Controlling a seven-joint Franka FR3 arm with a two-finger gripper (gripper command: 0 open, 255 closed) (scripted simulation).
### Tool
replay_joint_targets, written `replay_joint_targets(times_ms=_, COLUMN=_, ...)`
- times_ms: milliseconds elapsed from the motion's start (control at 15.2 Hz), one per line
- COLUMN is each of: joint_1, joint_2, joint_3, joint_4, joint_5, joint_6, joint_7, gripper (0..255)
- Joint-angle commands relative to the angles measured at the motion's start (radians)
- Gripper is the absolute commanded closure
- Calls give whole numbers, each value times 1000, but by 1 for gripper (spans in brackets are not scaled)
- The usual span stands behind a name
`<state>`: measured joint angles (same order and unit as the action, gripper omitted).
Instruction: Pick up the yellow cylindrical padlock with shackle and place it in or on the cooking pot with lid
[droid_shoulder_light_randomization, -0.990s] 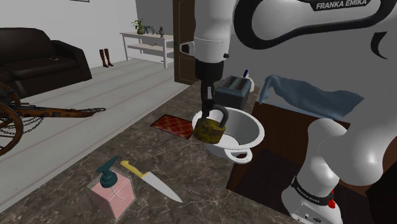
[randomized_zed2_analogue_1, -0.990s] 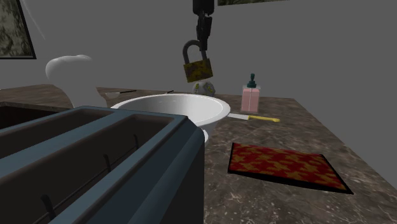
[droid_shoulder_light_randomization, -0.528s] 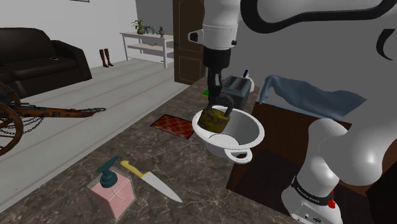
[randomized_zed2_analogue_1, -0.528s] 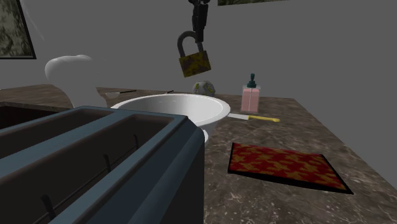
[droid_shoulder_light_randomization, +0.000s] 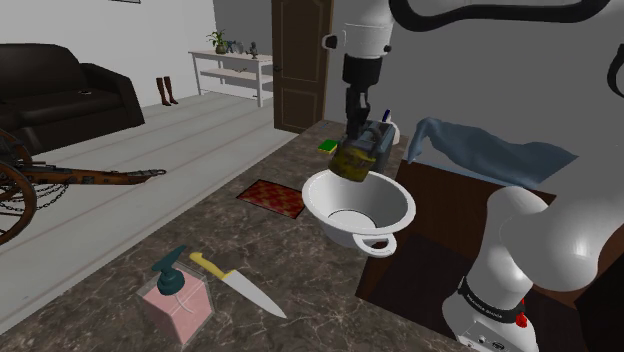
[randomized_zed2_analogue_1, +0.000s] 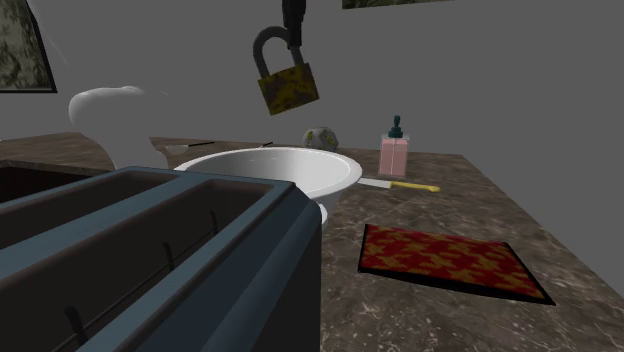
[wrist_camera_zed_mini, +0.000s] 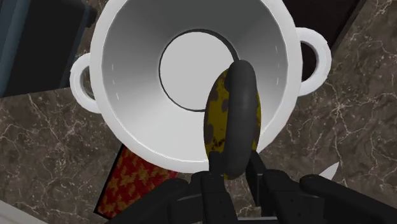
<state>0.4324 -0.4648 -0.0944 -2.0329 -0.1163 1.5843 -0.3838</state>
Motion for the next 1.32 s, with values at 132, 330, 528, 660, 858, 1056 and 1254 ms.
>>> replay_joint_targets(times_ms=132, joint_1=-27, joint_2=-14, joint_3=-61, joint_4=7, joint_5=-28, joint_6=-11, joint_7=-84, gripper=255)
replay_joint_targets(times_ms=330, joint_1=-28, joint_2=-24, joint_3=-63, joint_4=-43, joint_5=-30, joint_6=28, joint_7=-80, gripper=255)
replay_joint_targets(times_ms=528, joint_1=-29, joint_2=-32, joint_3=-65, joint_4=-90, joint_5=-32, joint_6=67, joint_7=-76, gripper=255)
replay_joint_targets(times_ms=660, joint_1=-29, joint_2=-37, joint_3=-66, joint_4=-120, joint_5=-34, joint_6=93, joint_7=-74, gripper=255)
replay_joint_targets(times_ms=858, joint_1=-31, joint_2=-42, joint_3=-68, joint_4=-165, joint_5=-37, joint_6=132, joint_7=-71, gripper=255)
replay_joint_targets(times_ms=1056, joint_1=-32, joint_2=-45, joint_3=-71, joint_4=-208, joint_5=-39, joint_6=171, joint_7=-67, gripper=255)
replay_joint_targets(times_ms=1254, joint_1=-33, joint_2=-46, joint_3=-74, joint_4=-249, joint_5=-42, joint_6=211, joint_7=-64, gripper=255)
